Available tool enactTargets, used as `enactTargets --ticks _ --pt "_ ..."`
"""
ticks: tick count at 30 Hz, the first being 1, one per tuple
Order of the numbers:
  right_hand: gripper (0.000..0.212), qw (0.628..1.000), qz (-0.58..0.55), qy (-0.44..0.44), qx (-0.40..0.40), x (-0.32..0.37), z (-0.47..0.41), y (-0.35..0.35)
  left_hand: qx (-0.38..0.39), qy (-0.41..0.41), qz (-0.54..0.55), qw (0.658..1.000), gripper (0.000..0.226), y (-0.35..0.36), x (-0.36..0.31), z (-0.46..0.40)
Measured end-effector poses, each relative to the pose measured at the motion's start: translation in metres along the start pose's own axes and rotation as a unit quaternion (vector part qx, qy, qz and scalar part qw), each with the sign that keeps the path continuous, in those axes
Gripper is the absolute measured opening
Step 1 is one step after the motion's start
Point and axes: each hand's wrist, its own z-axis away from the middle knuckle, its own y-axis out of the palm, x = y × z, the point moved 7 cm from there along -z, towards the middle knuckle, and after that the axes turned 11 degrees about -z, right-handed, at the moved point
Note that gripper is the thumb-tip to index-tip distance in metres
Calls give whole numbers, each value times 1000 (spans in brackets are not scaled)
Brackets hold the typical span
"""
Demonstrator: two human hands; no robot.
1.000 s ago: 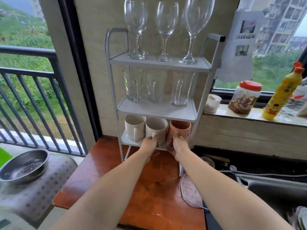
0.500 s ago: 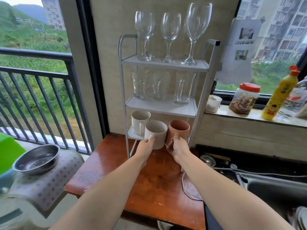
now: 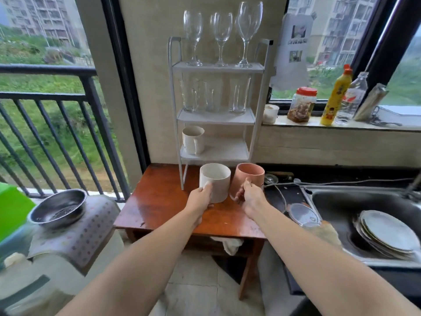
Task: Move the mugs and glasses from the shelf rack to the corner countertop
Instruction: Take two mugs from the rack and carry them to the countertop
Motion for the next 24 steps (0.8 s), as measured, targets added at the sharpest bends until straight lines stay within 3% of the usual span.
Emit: enactTargets --ticks 10,20,24 --pt "40 989 -97 16 -110 -15 106 -124 107 -67 -14 992 53 60 52 103" --pt "40 967 -136 -48 -209 8 214 -285 213 -42 -46 975 60 177 71 209" --pt "36 955 -128 -69 -257 7 281 -370 251 -45 -71 964 51 231 90 286"
